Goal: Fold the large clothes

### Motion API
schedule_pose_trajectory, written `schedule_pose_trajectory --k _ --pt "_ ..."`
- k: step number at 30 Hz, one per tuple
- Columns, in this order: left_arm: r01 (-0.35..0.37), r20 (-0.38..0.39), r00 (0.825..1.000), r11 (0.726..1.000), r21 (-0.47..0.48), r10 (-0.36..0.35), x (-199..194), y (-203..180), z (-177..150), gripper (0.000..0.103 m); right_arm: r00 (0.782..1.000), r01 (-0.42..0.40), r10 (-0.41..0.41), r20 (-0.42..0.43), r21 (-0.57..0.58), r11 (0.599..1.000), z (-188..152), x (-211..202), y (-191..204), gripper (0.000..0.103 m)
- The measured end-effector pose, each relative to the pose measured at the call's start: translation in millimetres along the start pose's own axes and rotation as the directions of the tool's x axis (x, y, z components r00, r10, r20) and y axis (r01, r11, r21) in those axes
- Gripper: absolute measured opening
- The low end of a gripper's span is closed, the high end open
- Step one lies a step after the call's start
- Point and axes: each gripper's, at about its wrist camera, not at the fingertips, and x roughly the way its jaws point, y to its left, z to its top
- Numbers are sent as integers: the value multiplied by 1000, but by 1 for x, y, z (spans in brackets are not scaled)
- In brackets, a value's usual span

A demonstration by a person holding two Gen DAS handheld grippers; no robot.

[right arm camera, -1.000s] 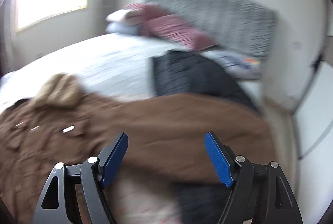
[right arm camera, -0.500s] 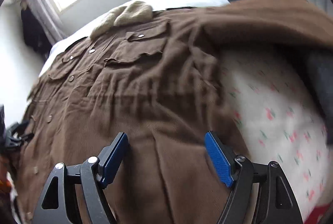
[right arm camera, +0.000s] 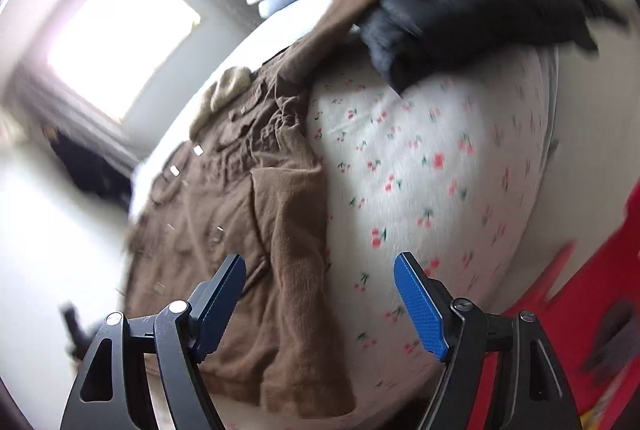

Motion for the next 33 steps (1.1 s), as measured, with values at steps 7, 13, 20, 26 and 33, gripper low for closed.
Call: schedule_pose_trajectory --k 7,13,20,26,33 --pt "141 -22 989 972 -190 -148 7 33 -9 84 971 -227 240 -3 319 920 -3 39 -40 55" --pt "168 -41 983 969 -180 -178 9 18 -17 67 946 -285 324 -14 438 853 -15 58 -52 40" --pt "139 -39 988 977 -159 -147 -2 -1 -17 17 934 -313 357 4 489 814 -18 64 -55 40" --pt "55 48 998 973 -224 -45 -26 18 -16 15 940 -294 342 -13 483 825 -23 55 -58 41" --pt "1 -17 1000 974 -225 -5 -2 20 -27 14 953 -201 272 -133 392 898 -25 63 -33 35"
